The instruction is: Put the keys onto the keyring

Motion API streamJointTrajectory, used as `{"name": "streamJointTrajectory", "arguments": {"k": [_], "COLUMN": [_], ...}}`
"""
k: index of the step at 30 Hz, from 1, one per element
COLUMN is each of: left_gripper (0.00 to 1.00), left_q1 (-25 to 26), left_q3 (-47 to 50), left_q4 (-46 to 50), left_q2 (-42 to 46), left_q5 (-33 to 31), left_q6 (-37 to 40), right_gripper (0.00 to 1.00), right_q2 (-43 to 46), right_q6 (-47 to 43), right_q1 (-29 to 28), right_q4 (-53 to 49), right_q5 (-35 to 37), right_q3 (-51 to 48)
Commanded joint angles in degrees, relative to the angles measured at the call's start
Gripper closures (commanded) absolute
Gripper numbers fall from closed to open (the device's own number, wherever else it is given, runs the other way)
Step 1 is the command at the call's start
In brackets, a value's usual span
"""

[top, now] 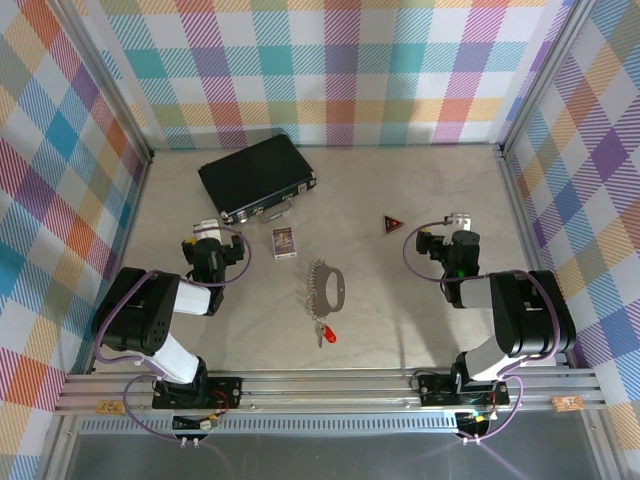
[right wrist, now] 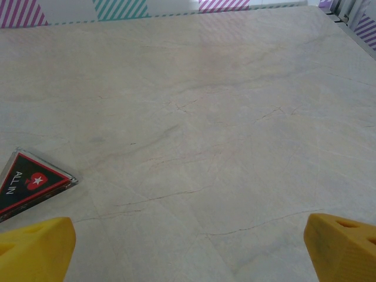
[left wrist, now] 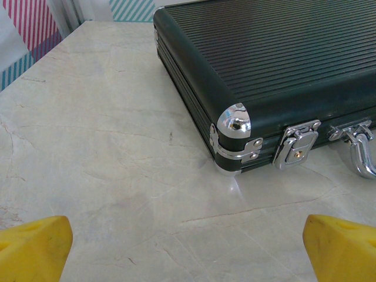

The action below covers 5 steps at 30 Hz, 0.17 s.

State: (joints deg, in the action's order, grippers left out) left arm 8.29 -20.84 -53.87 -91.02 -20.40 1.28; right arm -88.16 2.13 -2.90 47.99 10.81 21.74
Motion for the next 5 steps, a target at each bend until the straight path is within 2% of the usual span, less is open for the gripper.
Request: {"name": "streamJointTrajectory", "arguments": {"k": [1,5], "left_gripper": [0.00,0.00], "left_q1": [-0.83,-0.91], "left_q3": [-1.13,-1.12], "left_q4": [0.61,0.60], "left_q2": [0.01,0.06], "left_q5": [0.72,0.72], "left_q6": [-0.42,-0.48], "right_gripper": [0.01,0.01], "right_q2": [-0.08,0.08], "right_q6": [0.09,0.07], "right_q1": [0.38,0.37], "right_q4": [2.15,2.36], "right_q5": [-0.95,-0.96], "right_q3": [0.68,0.51]}}
